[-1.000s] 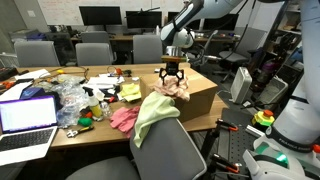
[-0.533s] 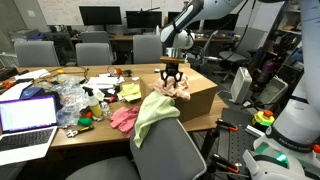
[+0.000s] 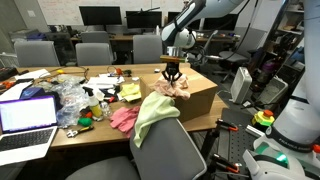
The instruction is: Take the clothes on the box and put them on the back rest of the chair
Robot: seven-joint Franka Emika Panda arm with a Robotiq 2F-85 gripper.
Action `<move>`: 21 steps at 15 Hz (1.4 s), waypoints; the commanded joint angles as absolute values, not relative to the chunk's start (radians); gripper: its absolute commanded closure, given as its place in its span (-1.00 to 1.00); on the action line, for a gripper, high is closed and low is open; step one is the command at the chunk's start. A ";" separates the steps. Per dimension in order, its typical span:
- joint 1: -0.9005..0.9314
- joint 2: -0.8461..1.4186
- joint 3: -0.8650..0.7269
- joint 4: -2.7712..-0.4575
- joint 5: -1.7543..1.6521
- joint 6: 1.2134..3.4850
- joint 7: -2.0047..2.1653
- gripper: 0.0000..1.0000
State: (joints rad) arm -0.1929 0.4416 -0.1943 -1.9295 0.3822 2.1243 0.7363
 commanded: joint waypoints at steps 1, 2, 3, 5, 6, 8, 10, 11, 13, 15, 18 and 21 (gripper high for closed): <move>-0.168 0.301 -0.203 -2.039 0.381 2.182 0.745 0.95; -0.166 0.268 -0.201 -2.062 0.381 2.195 0.737 0.95; -0.159 0.211 -0.201 -2.102 0.375 2.215 0.732 0.96; -0.141 0.107 -0.201 -2.167 0.343 2.245 0.744 0.96; -0.135 0.064 -0.198 -2.190 0.327 2.255 0.751 0.96; -0.125 -0.033 -0.186 -2.236 0.286 2.259 0.770 0.96; -0.122 -0.123 -0.165 -2.270 0.248 2.248 0.788 0.96; -0.124 -0.160 -0.153 -2.282 0.229 2.247 0.798 0.96; -0.131 -0.244 -0.126 -2.312 0.203 2.238 0.815 0.96; -0.139 -0.310 -0.100 -2.331 0.185 2.234 0.826 0.96; -0.148 -0.404 -0.064 -2.354 0.165 2.224 0.843 0.96; -0.163 -0.490 -0.027 -2.373 0.135 2.218 0.868 0.96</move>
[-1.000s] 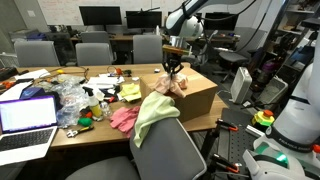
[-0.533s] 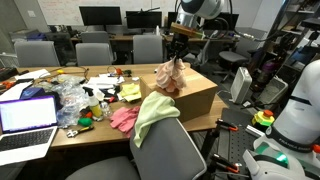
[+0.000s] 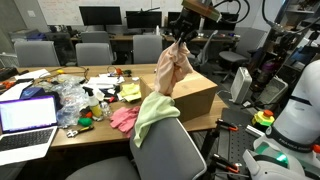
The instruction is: Take the clothes on the box and put them on the back rest of the chair
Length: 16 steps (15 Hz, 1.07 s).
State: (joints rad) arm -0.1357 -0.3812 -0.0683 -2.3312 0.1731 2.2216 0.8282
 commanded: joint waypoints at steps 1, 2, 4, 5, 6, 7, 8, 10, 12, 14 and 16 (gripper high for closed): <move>-0.166 -0.518 -0.017 -2.381 0.129 2.218 0.872 0.96; -0.171 -0.545 -0.006 -2.388 0.121 2.219 0.877 0.96; -0.179 -0.598 0.014 -2.400 0.106 2.218 0.882 0.96; -0.182 -0.623 0.023 -2.406 0.102 2.215 0.884 0.96; -0.186 -0.650 0.034 -2.410 0.095 2.214 0.888 0.96; -0.190 -0.674 0.045 -2.414 0.089 2.212 0.893 0.96; -0.195 -0.702 0.058 -2.419 0.083 2.210 0.897 0.96; -0.201 -0.748 0.077 -2.426 0.071 2.206 0.900 0.96; -0.201 -0.789 0.093 -2.433 0.063 2.203 0.897 0.96; -0.201 -0.828 0.110 -2.440 0.055 2.200 0.893 0.96; -0.197 -0.860 0.124 -2.446 0.052 2.197 0.882 0.96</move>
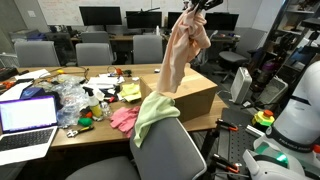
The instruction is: Take the clothes on the box and put them on the back rest of the chair
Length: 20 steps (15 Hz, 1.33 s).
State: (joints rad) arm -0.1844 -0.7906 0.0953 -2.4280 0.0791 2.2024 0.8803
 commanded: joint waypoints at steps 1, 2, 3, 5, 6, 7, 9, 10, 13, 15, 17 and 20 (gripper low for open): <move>-0.189 -0.870 0.130 -2.447 0.048 2.191 0.865 0.96; -0.185 -0.879 0.136 -2.447 0.042 2.185 0.854 0.96; -0.171 -0.882 0.140 -2.445 0.030 2.170 0.824 0.96; -0.153 -0.888 0.153 -2.443 0.011 2.137 0.759 0.96; -0.142 -0.890 0.157 -2.443 0.004 2.124 0.722 0.96; -0.132 -0.893 0.161 -2.442 -0.003 2.109 0.685 0.96; -0.108 -0.897 0.162 -2.444 -0.014 2.093 0.606 0.96; -0.096 -0.900 0.161 -2.444 -0.018 2.080 0.563 0.96; -0.069 -0.900 0.164 -2.440 -0.020 2.051 0.433 0.96; -0.052 -0.896 0.167 -2.436 -0.028 2.035 0.359 0.96; -0.034 -0.887 0.169 -2.427 -0.041 2.016 0.293 0.96; -0.015 -0.861 0.188 -2.404 -0.073 1.990 0.235 0.96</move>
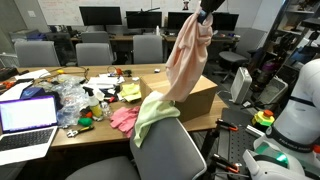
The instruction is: Take the clothes on the box and put them on the back rest of the chair
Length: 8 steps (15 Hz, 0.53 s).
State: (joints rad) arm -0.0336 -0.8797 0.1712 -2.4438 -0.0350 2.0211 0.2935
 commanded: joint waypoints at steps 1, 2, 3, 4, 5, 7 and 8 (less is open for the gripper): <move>-0.009 -0.852 0.196 -2.395 -0.080 1.984 0.224 0.96; -0.005 -0.840 0.209 -2.383 -0.093 1.980 0.215 0.96; -0.001 -0.830 0.223 -2.374 -0.105 1.976 0.210 0.96; 0.003 -0.816 0.239 -2.360 -0.119 1.971 0.206 0.96; 0.007 -0.806 0.254 -2.348 -0.131 1.965 0.203 0.96; 0.013 -0.775 0.288 -2.317 -0.165 1.953 0.205 0.96; 0.019 -0.758 0.302 -2.301 -0.177 1.951 0.203 0.96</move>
State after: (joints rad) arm 0.0049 -0.8216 0.2689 -2.3854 -0.1277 1.9848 0.2165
